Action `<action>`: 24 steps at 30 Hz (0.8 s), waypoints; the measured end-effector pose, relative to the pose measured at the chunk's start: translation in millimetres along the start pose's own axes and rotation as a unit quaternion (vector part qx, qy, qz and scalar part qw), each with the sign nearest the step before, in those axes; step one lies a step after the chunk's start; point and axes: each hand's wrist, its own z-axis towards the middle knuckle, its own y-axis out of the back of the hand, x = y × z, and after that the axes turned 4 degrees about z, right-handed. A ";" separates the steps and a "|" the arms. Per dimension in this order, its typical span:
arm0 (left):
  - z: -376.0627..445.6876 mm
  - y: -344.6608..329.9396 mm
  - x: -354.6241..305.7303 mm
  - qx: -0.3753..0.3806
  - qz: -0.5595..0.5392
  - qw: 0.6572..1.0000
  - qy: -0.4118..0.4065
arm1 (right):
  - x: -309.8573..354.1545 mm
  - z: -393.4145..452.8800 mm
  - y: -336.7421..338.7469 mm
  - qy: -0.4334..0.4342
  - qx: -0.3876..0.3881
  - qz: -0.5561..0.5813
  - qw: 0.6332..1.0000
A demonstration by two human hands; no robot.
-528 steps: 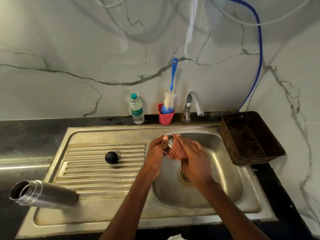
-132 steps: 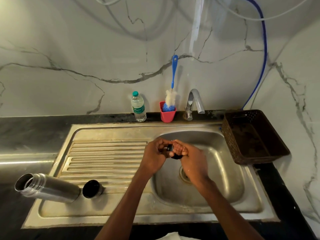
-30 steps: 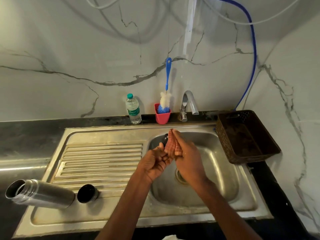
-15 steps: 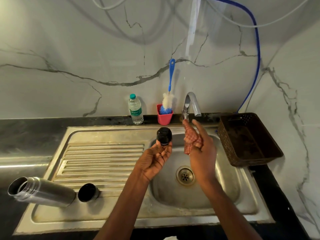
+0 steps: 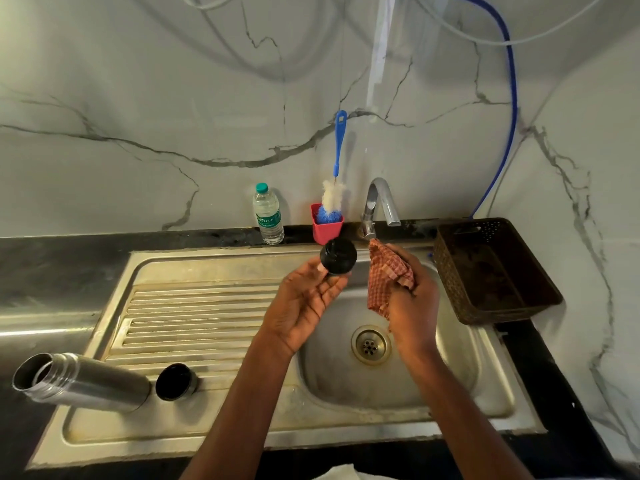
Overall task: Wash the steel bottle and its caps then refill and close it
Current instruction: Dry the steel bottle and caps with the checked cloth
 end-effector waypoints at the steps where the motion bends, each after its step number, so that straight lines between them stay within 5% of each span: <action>1: 0.3 -0.6 -1.8 0.016 -0.019 1.000 -0.011 | -0.7 0.3 1.2 -0.001 -0.007 0.001 1.000; 7: 5.6 33.1 50.0 -0.178 -0.025 0.978 0.102 | -9.4 0.0 4.3 -0.054 -0.038 -0.012 0.998; 13: 16.5 20.2 20.5 -0.040 -0.115 0.992 0.016 | -15.4 2.9 7.9 -0.066 -0.052 -0.004 0.996; 18: 12.4 41.9 55.1 -0.153 0.082 0.979 0.109 | -29.6 3.5 8.6 -0.093 -0.032 -0.040 0.994; 24: 17.5 30.3 46.2 -0.130 0.239 0.960 0.060 | -39.4 3.6 11.5 -0.022 0.068 -0.188 0.980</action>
